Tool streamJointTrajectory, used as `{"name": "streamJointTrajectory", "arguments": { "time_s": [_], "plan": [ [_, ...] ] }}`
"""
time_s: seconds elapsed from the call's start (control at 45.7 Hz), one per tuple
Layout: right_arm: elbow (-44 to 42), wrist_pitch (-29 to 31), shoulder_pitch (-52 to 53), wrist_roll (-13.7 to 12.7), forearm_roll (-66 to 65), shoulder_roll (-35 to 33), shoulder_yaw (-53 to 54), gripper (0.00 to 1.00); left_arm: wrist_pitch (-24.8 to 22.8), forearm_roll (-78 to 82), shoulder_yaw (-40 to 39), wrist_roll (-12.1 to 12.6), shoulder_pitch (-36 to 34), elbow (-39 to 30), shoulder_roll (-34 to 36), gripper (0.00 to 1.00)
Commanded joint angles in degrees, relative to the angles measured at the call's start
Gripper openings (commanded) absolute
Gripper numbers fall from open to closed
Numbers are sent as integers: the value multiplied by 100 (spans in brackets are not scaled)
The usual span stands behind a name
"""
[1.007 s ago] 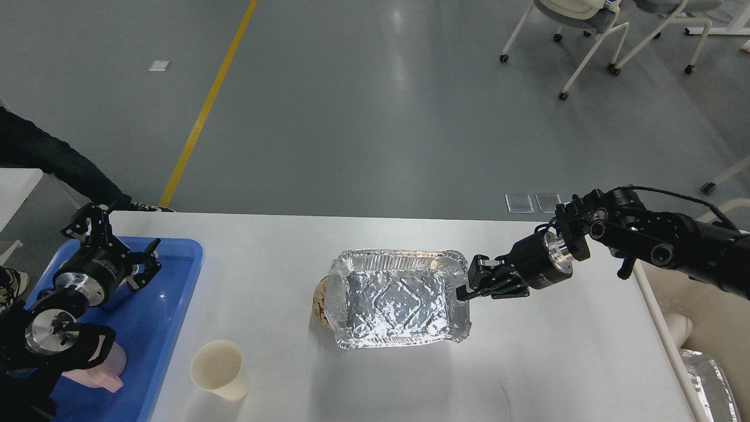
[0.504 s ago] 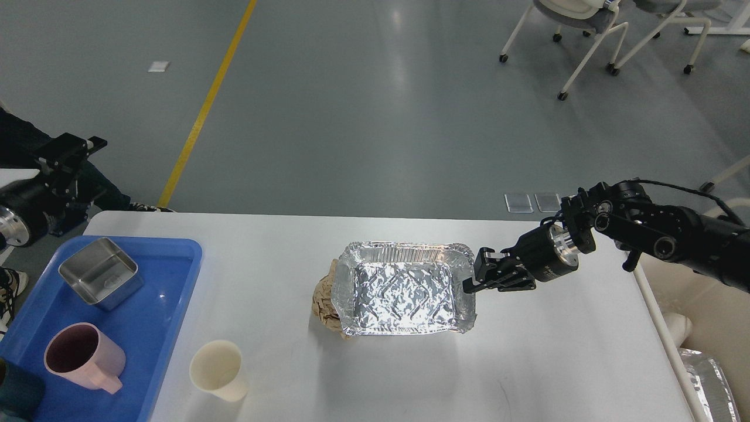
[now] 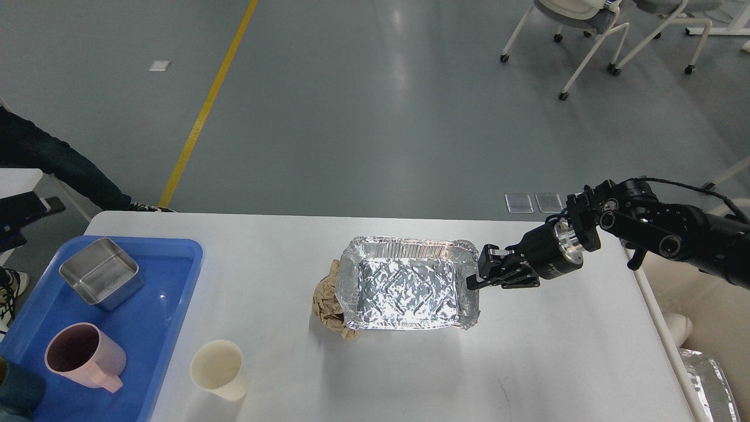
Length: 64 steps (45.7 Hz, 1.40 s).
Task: Tidy desktop
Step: 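Reach the left gripper to the white paper cup and grasp it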
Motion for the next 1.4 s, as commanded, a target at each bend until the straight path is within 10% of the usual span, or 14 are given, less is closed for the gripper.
{"name": "streamJointTrajectory", "arguments": {
  "time_s": [0.0,0.986,1.38],
  "plan": [
    [0,-6,-12,9,0,-77,8,0,325,2,363,0,14,-593,493,97],
    [8,-15,-109,44,0,-139,70,0,686,3016,1224,88,128,-664,-1914,96],
    [0,-67,-144,53,18,-174,87,0,686,3579,1488,378,128,-454,-2107,79]
  ]
}}
